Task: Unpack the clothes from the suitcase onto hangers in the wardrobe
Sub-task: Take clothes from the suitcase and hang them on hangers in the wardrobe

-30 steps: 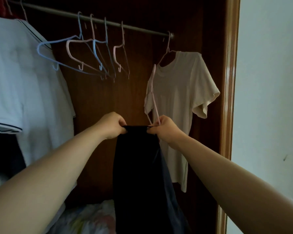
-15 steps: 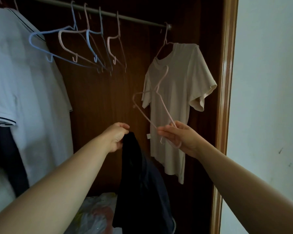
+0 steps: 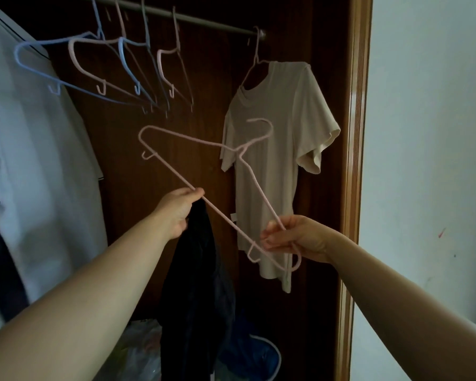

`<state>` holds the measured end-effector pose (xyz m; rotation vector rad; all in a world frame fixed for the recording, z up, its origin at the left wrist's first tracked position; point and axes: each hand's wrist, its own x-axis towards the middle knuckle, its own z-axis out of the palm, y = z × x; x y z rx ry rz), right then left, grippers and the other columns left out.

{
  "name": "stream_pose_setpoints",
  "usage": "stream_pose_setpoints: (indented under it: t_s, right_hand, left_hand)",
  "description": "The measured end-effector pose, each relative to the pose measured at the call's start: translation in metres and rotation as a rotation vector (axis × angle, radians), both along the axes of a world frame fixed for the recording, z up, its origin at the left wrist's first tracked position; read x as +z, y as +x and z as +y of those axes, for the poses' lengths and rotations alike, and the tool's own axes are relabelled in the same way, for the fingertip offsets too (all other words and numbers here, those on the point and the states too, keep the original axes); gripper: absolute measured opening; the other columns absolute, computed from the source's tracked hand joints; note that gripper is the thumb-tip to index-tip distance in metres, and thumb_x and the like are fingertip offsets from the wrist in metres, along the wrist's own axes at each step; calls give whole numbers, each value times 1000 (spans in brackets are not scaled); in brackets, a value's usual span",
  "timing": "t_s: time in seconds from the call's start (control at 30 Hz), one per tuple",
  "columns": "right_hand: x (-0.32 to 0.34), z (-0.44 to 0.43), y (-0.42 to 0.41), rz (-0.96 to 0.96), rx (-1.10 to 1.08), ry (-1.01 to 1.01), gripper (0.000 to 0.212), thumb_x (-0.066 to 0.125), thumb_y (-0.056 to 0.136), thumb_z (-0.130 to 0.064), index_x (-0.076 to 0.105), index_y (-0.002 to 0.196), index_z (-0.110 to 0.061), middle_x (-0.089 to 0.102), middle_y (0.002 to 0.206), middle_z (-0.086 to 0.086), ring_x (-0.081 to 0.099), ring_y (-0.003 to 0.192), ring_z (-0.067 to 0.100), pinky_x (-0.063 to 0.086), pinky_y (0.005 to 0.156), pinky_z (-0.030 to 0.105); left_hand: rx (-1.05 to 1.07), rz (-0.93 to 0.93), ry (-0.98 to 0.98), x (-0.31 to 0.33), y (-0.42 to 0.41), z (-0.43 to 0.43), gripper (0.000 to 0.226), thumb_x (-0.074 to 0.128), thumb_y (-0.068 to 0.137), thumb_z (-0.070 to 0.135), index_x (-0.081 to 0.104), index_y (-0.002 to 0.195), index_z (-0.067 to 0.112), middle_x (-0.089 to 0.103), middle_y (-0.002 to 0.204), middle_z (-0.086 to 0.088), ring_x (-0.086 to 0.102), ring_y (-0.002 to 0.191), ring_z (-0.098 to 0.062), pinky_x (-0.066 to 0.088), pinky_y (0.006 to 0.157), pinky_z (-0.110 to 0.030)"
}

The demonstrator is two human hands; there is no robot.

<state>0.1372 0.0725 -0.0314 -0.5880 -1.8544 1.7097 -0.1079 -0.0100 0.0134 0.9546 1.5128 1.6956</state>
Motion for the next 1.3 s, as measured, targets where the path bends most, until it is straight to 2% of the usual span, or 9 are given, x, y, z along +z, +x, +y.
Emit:
stream_pose_setpoints:
  t_s: [0.1,0.3,0.43,0.53,0.67,0.8,1.03,1.13,1.3]
  right_hand:
    - [11,-2,-15,-4,-155,70,24,64,88,-14,63,111,-7,68,94,7,67,86,20,55,85,35]
    - [32,-6,-51,322,-353,-108,26,46,100,-30,60,97,-8,44,60,-3,37,47,7,35,48,21]
    - [33,-4,-45,181,-471,-1,31,46,97,-36,61,83,-13,39,49,-9,30,41,6,25,41,19]
    - [32,0,-36,99,-510,41,28,47,92,-28,61,72,-14,41,51,-7,31,44,8,27,48,23]
    - [25,3,-28,59,-579,-18,23,47,85,-23,55,64,-16,40,51,-5,28,44,9,26,47,24]
    - [19,5,-17,-16,-636,-36,25,46,86,-23,53,63,-16,39,53,-4,28,45,10,24,45,23]
    - [21,5,-13,-40,-759,-3,22,48,88,-23,55,71,-12,46,55,-4,34,46,10,27,45,23]
    - [20,1,-16,-40,-775,51,23,50,90,-24,57,72,-11,49,59,-4,37,48,9,30,46,23]
    - [15,-13,-40,-82,-733,178,26,50,93,-25,60,74,-11,50,62,-1,42,51,10,35,50,25]
  left_hand:
    - [-85,146,-68,-4,3,-3,9,67,88,20,66,96,17,66,104,-8,62,103,-27,51,89,-43]
    - [-169,268,-140,-9,5,-8,18,65,89,12,66,106,14,66,107,-8,62,103,-25,53,81,-36]
    - [-122,479,-195,-6,-15,-7,46,62,87,-2,53,125,22,60,118,-3,58,109,-20,50,90,-37]
    - [51,749,-191,-2,-28,-5,44,63,88,5,51,129,16,57,126,-7,55,114,-21,45,95,-33]
    - [209,530,-115,5,-41,-3,20,68,87,18,65,107,16,64,112,-5,59,103,-21,46,84,-31]
    - [169,302,-61,13,-47,-2,9,60,91,9,65,88,17,66,107,-11,62,97,-23,51,86,-34]
    - [185,374,-43,24,-46,-6,17,53,93,3,61,105,13,63,105,-10,61,82,-18,50,67,-28]
    - [276,543,-17,29,-46,-9,17,52,96,11,58,111,17,61,110,-6,57,80,-14,44,61,-25]
    - [173,1016,2,29,-25,-14,18,52,96,11,55,110,21,57,112,6,57,99,-16,45,79,-27]
